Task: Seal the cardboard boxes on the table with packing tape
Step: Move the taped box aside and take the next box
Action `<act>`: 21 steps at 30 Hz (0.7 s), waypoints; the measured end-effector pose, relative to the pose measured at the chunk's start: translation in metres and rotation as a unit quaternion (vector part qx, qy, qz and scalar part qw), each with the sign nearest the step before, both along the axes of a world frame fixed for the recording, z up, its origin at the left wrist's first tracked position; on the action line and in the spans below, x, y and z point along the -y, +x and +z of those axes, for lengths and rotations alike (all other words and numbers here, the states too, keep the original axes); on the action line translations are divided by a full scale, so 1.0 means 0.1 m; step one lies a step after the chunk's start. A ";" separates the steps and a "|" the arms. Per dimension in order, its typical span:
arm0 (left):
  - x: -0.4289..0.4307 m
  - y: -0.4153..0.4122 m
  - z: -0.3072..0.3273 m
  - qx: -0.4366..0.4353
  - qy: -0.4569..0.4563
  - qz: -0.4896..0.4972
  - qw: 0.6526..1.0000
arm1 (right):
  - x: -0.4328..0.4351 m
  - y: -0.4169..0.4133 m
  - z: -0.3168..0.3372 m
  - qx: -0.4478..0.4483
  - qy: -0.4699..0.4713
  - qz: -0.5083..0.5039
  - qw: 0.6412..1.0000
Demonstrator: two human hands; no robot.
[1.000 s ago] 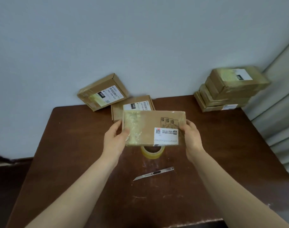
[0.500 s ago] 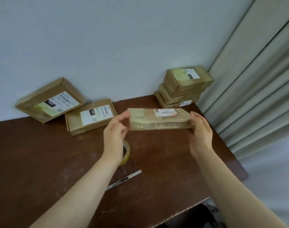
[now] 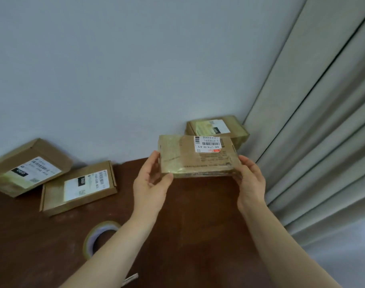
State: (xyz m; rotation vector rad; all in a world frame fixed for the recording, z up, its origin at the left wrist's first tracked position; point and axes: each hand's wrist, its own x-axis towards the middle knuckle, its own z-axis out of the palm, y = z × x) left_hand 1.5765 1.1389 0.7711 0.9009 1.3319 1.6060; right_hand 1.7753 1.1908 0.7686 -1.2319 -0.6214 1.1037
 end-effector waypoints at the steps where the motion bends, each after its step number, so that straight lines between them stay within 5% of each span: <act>1: -0.13 0.13 0.01 -0.005 0.000 0.003 1.000 | -0.15 0.12 0.00 0.015 0.004 0.003 1.000; 11: -1.38 1.23 0.15 -0.076 -0.080 0.093 0.990 | -1.72 1.11 -0.06 0.097 0.059 0.081 0.990; 21: -1.83 1.55 0.05 -0.115 -0.160 0.118 0.973 | -2.40 1.28 -0.36 0.343 0.078 0.156 0.923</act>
